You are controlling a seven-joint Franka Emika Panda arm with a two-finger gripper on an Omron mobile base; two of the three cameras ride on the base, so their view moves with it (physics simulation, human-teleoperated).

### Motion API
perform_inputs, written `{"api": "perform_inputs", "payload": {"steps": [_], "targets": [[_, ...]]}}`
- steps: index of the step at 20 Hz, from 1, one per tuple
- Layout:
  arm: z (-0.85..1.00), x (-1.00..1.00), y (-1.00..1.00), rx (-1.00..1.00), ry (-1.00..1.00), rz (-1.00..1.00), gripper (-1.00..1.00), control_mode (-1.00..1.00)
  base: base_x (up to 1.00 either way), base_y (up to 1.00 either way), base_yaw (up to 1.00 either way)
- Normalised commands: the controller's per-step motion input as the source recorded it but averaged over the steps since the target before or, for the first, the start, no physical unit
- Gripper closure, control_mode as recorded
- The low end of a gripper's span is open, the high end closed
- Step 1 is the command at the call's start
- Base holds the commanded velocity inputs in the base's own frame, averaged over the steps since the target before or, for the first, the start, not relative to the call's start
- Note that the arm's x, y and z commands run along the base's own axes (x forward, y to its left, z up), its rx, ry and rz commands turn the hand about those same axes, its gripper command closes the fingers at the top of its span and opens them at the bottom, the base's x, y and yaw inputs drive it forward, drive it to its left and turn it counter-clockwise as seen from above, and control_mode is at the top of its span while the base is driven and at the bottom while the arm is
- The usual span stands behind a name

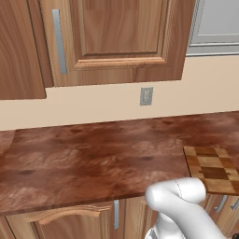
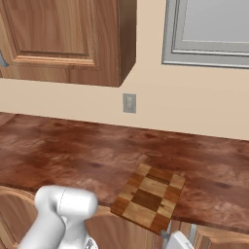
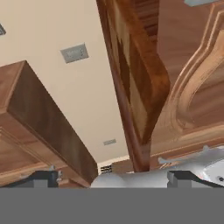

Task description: Move the cutting board and knife to the sink. Then move spray from the cabinet to the counter.

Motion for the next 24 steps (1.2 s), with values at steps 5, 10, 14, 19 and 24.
{"api": "perform_inputs", "payload": {"steps": [5,10,14,19,24], "targets": [[-0.44,0.26,-0.16,-0.11,0.06,-0.07,-1.0,-1.0,0.0,0.0,0.0],[-0.33,0.3,-0.2,-0.1,0.1,-0.06,-1.0,-1.0,0.0,0.0,0.0],[-0.26,0.33,-0.22,-0.08,0.06,-0.05,-1.0,-1.0,0.0,0.0,0.0],[-0.31,0.25,-0.21,-0.07,0.01,-0.05,-1.0,-1.0,0.0,0.0,0.0],[-0.09,0.0,-0.13,0.0,0.0,-0.02,-1.0,-1.0,0.0,0.0,0.0]]}}
